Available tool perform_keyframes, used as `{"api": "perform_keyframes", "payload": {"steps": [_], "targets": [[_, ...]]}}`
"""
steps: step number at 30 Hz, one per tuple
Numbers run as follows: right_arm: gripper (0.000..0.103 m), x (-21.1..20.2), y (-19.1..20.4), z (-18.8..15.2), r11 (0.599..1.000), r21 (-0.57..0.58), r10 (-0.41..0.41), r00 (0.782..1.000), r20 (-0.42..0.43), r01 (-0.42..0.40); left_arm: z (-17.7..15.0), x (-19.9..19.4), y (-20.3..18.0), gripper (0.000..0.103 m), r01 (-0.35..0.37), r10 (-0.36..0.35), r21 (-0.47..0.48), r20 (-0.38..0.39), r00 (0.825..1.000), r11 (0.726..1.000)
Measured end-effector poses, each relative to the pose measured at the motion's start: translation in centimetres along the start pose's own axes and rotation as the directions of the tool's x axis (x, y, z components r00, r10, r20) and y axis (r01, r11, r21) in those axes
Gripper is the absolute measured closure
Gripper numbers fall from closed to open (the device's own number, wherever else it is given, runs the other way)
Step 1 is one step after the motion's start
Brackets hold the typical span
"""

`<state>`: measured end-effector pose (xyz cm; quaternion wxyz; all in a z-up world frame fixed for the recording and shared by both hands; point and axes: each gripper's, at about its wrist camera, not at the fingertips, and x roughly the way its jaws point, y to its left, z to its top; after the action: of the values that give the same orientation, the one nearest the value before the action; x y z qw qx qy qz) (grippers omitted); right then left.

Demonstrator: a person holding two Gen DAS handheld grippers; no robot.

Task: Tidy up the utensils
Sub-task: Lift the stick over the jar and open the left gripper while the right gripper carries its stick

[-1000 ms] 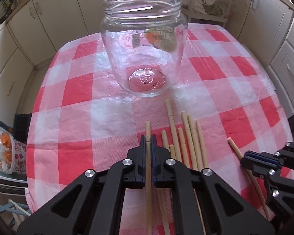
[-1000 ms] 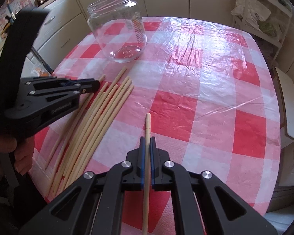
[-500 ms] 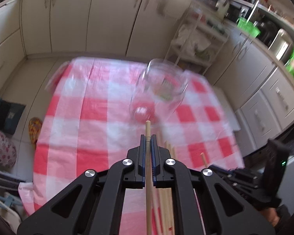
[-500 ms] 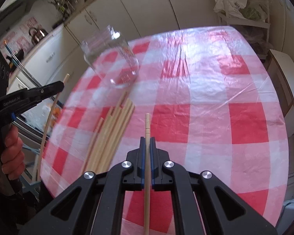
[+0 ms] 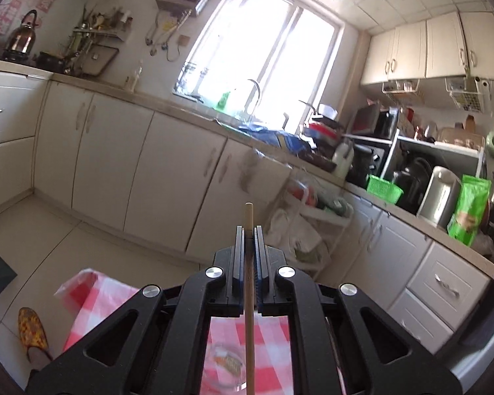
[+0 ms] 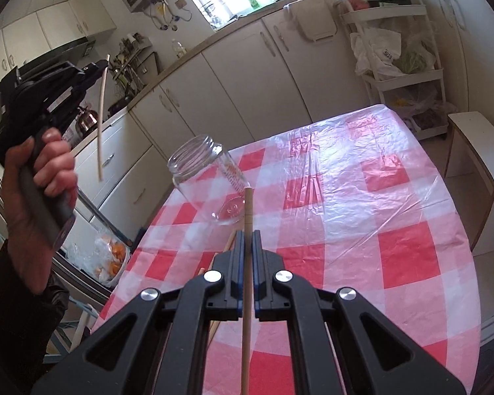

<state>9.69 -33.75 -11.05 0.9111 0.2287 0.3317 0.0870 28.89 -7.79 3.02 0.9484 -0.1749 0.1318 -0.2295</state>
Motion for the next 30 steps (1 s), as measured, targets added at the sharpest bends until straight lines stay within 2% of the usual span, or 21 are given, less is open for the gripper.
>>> {"api": "perform_keyframes", "payload": {"steps": [3,5,11,18,24,30], "targets": [[0.098,-0.1,-0.3,-0.2,1.000,0.003,-0.005,1.000,0.016,0.005,-0.1,2.1,0.1,0.098,-0.018,0.018,-0.010,0.044,0.999,1.000],[0.098,-0.1,-0.2,-0.2,1.000,-0.005,-0.011,0.999,0.031,0.011,-0.6,3.6,-0.1,0.098,-0.054,0.054,-0.006,0.065,0.996,0.999],[0.098,0.0,-0.6,-0.2,1.000,0.007,-0.015,0.999,0.043,0.015,-3.1,7.3,0.8,0.098,-0.127,0.126,0.010,0.066,0.990,0.992],[0.098,0.0,-0.6,-0.1,1.000,0.011,-0.008,0.999,0.052,0.007,-5.8,7.8,1.3,0.098,-0.147,0.143,0.046,0.064,0.988,0.988],[0.098,-0.3,-0.9,0.2,1.000,0.018,-0.018,0.997,0.075,0.017,-8.3,6.8,0.7,0.098,-0.134,0.130,0.121,0.038,0.991,0.984],[0.098,-0.7,-0.5,0.8,1.000,0.010,-0.015,0.994,0.106,0.014,-10.4,5.0,0.4,0.098,-0.124,0.137,0.214,-0.046,0.990,0.969]]}}
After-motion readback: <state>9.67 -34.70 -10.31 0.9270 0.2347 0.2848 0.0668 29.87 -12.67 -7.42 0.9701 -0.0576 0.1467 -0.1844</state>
